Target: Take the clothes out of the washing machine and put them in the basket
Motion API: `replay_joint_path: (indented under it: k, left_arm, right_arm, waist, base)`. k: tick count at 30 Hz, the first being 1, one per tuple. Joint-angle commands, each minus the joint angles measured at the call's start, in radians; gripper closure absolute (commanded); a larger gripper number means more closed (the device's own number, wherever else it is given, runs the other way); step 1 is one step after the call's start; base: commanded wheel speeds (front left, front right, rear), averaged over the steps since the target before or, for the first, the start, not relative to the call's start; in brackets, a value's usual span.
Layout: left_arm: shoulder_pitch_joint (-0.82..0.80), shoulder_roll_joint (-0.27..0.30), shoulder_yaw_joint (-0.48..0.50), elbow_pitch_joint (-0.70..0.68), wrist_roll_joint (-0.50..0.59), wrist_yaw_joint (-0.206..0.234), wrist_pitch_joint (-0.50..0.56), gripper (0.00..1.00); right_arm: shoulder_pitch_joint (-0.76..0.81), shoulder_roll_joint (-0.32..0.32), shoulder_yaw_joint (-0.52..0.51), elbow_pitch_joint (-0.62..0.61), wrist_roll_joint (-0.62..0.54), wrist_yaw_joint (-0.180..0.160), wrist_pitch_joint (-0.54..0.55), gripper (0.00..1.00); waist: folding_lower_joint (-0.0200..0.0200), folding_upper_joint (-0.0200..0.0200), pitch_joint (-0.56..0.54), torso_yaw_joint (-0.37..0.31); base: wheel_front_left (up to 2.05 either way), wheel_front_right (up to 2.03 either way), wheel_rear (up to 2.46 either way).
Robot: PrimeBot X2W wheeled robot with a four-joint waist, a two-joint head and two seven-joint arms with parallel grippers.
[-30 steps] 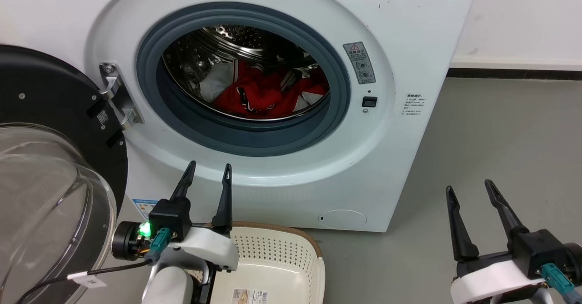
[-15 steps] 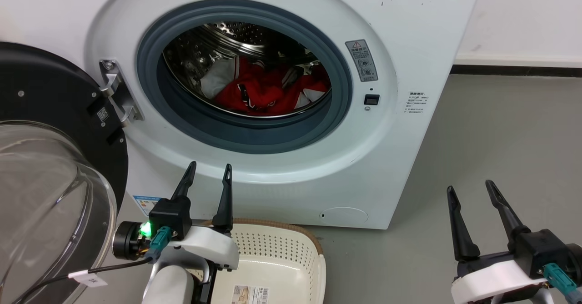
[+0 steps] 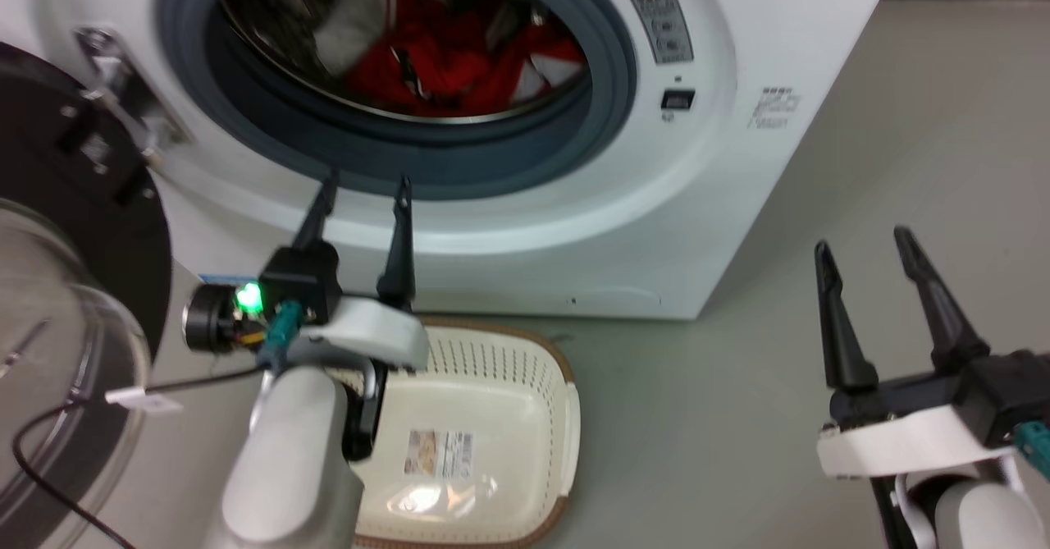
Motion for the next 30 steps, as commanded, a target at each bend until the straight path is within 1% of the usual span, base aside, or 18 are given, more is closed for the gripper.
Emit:
replay_joint_path:
  k: [1,5,6,10,15,17,18,19,20,21,27,30]
  left_arm:
    - [-0.044,0.009,0.008,0.009,0.007,0.005,-0.003,0.00]
    - [-0.141,0.025,0.025,0.042,0.016,0.009,-0.003,0.00]
    - [-0.141,0.025,0.025,0.042,0.016,0.009,-0.003,0.00]
    - [-0.240,0.045,0.038,0.089,0.019,0.006,-0.003,0.00]
    - [-0.369,0.079,0.049,0.174,0.027,-0.001,-0.003,0.00]
    - [-0.455,0.102,0.044,0.240,0.038,-0.007,-0.003,0.00]
    - [-0.455,0.102,0.044,0.240,0.038,-0.007,-0.003,0.00]
    - [-0.522,0.119,0.038,0.290,0.045,-0.010,0.000,0.00]
    - [-0.556,0.126,0.037,0.313,0.048,-0.012,0.004,0.00]
    - [-0.556,0.126,0.037,0.313,0.048,-0.012,0.004,0.00]
    - [-0.752,0.177,0.002,0.449,0.091,-0.028,0.078,0.00]
    - [-0.845,0.220,-0.024,0.514,0.125,-0.038,0.140,0.00]
  right_arm:
    - [-0.035,0.001,0.003,-0.016,-0.005,0.000,-0.003,0.00]
    - [-0.092,0.002,0.004,-0.060,0.003,0.000,-0.010,0.00]
    - [-0.092,0.002,0.004,-0.060,0.003,0.000,-0.010,0.00]
    - [-0.140,0.002,0.019,-0.106,0.011,0.000,-0.016,0.00]
    - [-0.171,0.002,0.064,-0.140,0.030,0.000,-0.025,0.00]
    - [-0.183,0.002,0.089,-0.140,0.048,0.000,-0.032,0.00]
    - [-0.183,0.002,0.089,-0.140,0.048,0.000,-0.032,0.00]
    - [-0.185,0.002,0.100,-0.131,0.063,0.000,-0.039,0.00]
    - [-0.191,0.002,0.104,-0.126,0.070,0.000,-0.043,0.00]
    - [-0.191,0.002,0.104,-0.126,0.070,0.000,-0.043,0.00]
    - [-0.220,0.002,0.126,-0.084,0.100,0.000,-0.063,0.00]
    - [-0.231,0.002,0.141,-0.069,0.124,0.000,-0.072,0.00]
  waist:
    - [-0.0001,0.0000,0.111,-0.035]
    - [-0.0001,0.0000,0.206,-0.052]
    - [-0.0001,0.0000,0.206,-0.052]
    - [-0.0001,0.0000,0.277,-0.057]
    - [-0.0001,0.0000,0.342,-0.074]
    - [-0.0001,0.0000,0.373,-0.094]
    - [-0.0001,0.0000,0.373,-0.094]
    - [-0.0001,0.0000,0.390,-0.108]
    - [-0.0001,0.0000,0.400,-0.116]
    - [-0.0001,0.0000,0.400,-0.116]
    - [-0.0001,0.0000,0.442,-0.169]
    - [-0.0001,0.0000,0.463,-0.204]
  base:
    - [0.00,0.00,0.00]
    - [0.00,0.00,0.00]
    - [0.00,0.00,0.00]
    - [0.00,0.00,0.00]
    - [0.00,0.00,0.00]
    - [0.00,0.00,0.00]
    - [0.00,0.00,0.00]
    - [0.00,0.00,0.00]
    - [0.00,0.00,0.00]
    - [0.00,0.00,0.00]
    - [0.00,0.00,0.00]
    - [0.00,0.00,0.00]
